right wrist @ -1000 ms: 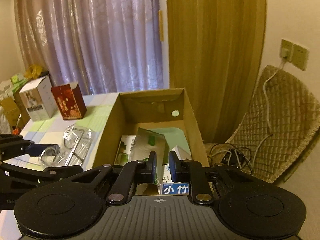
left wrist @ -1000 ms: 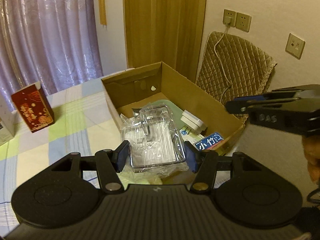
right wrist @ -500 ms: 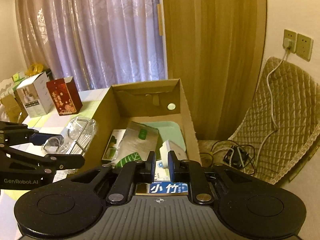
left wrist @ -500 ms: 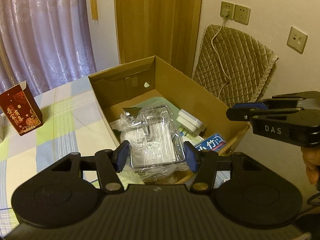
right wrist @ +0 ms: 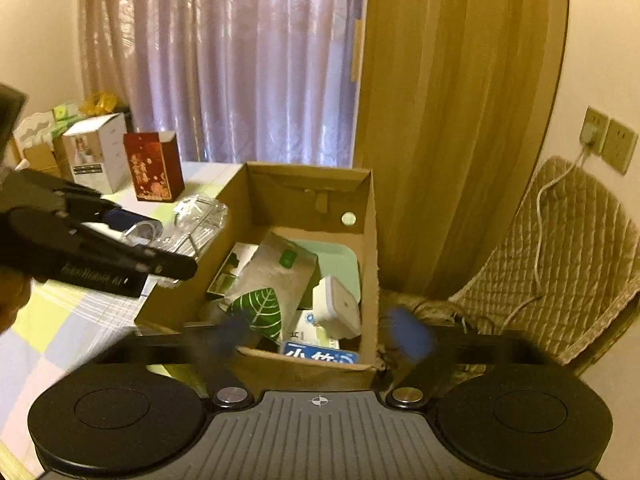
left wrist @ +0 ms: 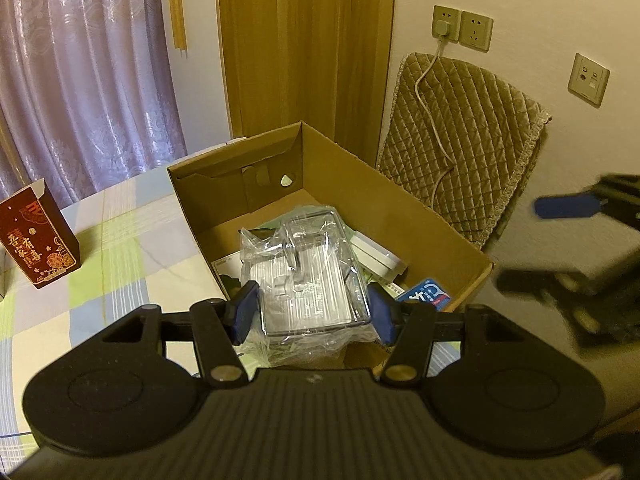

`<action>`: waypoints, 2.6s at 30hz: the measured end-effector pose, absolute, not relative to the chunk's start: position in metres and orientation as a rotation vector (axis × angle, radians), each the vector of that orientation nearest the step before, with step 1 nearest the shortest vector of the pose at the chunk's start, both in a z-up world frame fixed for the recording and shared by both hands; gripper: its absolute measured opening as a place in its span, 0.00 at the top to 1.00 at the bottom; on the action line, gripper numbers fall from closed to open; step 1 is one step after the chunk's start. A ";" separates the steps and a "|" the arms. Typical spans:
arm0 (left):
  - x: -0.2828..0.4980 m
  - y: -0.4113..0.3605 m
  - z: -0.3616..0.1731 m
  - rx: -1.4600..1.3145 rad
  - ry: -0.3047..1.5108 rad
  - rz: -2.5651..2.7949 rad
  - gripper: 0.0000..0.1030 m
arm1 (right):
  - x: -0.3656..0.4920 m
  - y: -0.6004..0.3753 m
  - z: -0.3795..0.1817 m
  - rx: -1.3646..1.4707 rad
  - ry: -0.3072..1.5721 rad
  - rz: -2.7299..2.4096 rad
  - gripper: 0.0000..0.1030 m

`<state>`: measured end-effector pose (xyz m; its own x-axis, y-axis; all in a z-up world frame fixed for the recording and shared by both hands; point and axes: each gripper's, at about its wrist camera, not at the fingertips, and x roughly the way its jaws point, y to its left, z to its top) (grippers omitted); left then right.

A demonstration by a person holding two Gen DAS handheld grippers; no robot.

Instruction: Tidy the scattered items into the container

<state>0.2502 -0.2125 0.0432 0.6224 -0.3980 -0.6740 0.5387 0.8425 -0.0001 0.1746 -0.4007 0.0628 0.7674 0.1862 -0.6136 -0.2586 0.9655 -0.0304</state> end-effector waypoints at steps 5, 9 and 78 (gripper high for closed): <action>0.246 -0.209 0.045 0.205 0.709 -0.537 0.48 | 0.156 -0.408 0.055 -0.212 0.735 0.321 0.15; 0.241 -0.205 0.047 0.198 0.702 -0.535 0.48 | 0.154 -0.408 0.034 -0.316 0.856 0.443 0.15; 0.283 -0.214 0.043 0.175 0.725 -0.546 0.48 | 0.290 -0.402 0.058 0.128 0.775 0.311 0.61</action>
<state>0.2834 -0.2141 0.0433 0.6165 -0.4128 -0.6705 0.5307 0.8469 -0.0335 0.2899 -0.4022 0.0581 0.6718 0.3224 -0.6669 -0.2290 0.9466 0.2269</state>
